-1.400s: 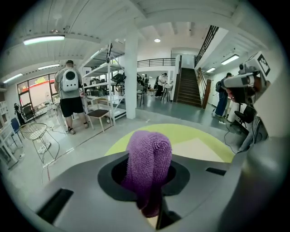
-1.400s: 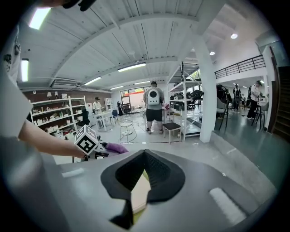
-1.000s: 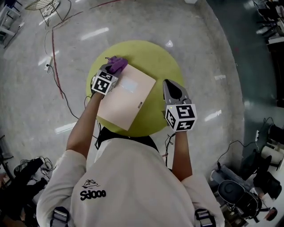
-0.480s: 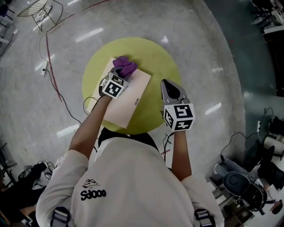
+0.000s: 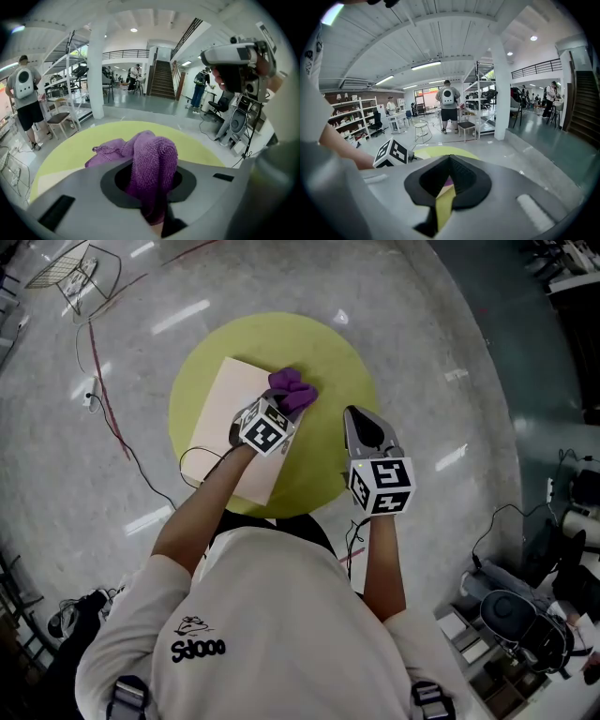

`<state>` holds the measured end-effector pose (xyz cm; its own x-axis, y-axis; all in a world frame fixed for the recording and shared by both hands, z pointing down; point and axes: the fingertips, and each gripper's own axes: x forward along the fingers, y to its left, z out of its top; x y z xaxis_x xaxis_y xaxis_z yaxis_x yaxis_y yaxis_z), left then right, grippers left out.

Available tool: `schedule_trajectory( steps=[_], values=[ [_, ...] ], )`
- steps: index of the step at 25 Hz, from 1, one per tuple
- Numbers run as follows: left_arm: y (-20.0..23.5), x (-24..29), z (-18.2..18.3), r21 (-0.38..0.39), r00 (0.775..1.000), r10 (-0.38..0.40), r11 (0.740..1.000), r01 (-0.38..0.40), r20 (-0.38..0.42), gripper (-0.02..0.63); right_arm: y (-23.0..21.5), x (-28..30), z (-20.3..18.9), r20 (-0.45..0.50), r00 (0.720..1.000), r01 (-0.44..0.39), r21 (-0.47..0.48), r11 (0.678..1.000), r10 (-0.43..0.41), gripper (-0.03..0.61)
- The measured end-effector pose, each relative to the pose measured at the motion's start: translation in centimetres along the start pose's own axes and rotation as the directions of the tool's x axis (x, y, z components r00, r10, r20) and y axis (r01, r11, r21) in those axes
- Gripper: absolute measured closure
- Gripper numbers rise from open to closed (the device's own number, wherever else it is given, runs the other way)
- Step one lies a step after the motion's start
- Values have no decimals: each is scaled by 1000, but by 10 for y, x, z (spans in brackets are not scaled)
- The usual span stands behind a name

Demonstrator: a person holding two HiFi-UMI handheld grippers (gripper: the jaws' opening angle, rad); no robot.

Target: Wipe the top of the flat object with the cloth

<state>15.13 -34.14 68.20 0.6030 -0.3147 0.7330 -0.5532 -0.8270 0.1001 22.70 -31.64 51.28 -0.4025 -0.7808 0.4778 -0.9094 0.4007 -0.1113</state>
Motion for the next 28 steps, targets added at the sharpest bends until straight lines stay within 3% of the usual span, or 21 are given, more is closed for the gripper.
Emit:
schedule_trajectory(
  steps=[4, 11, 16, 21, 28],
  values=[
    [-24, 7, 3, 117, 1000, -21, 993, 23, -22, 548, -3, -6, -3, 0, 1000, 19, 8, 1000, -19, 568],
    [-21, -2, -7, 201, 998, 13, 980, 0, -66, 548, 2, -7, -7, -2, 1000, 27, 34, 999, -27, 569],
    [0, -24, -26, 181, 994, 63, 982, -47, -85, 548, 19, -3, -4, 1, 1000, 15, 40, 999, -15, 569],
    [32, -51, -49, 104, 988, 122, 988, -112, -98, 548, 38, 1, -1, 4, 1000, -4, 47, 999, 4, 569],
    [80, -96, -84, 67, 966, 225, 974, -218, -130, 548, 59, 6, 2, 10, 1000, -29, 51, 998, 29, 569]
  ],
)
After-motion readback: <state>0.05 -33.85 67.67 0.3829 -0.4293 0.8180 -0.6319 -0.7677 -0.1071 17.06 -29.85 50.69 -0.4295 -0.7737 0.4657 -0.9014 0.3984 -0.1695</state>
